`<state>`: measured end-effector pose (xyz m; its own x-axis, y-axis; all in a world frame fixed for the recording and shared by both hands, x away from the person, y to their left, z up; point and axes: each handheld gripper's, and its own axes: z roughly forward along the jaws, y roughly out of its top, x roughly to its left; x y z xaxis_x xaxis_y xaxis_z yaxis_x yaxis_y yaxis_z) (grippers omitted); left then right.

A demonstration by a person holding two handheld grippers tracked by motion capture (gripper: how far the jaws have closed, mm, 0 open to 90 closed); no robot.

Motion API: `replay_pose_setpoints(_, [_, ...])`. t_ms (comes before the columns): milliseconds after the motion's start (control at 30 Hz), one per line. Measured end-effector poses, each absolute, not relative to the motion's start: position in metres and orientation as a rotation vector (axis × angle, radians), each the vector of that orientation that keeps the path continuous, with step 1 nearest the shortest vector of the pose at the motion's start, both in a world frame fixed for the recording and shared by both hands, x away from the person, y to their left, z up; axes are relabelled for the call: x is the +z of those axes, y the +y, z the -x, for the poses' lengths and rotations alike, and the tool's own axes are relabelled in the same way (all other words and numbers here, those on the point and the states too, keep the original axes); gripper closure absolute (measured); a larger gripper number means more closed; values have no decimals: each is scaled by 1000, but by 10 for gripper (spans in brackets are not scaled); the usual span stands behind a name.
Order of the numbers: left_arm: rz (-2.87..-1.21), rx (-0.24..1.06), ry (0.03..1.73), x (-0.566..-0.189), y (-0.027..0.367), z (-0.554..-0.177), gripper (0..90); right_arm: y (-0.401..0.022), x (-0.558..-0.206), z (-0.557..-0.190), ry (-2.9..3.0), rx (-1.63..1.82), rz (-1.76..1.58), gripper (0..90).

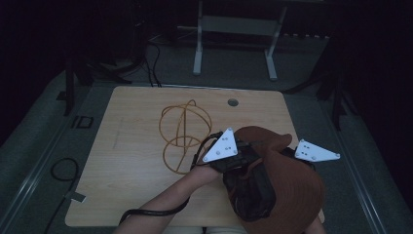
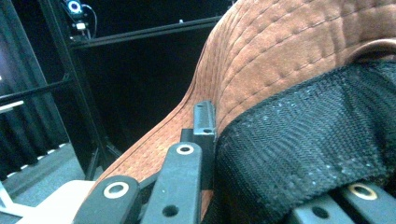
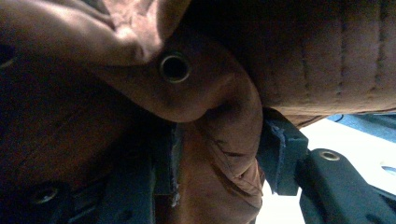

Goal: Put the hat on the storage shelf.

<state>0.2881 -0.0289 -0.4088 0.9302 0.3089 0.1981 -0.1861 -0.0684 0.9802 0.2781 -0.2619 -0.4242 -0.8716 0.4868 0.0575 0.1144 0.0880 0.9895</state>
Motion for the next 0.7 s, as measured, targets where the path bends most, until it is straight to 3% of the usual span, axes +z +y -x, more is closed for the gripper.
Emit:
replay_pose_setpoints(133, [-1591, 410, 97, -408, -28, -289, 854, -259, -424, -279, 2101, 1869, -599, 620])
replay_pose_setpoints(267, [-1602, 406, 99, -409, -28, -290, 843, -254, -421, -278, 2146, 1831, -561, 830])
replay_pose_setpoints(467, [-1628, 353, 105, -406, -26, -294, 805, -253, -420, -275, 2158, 1798, -555, 872])
replay_pose_setpoints(700, [-1654, 351, 117, -396, -22, -295, 611, -257, -419, -271, 2164, 1803, -552, 876])
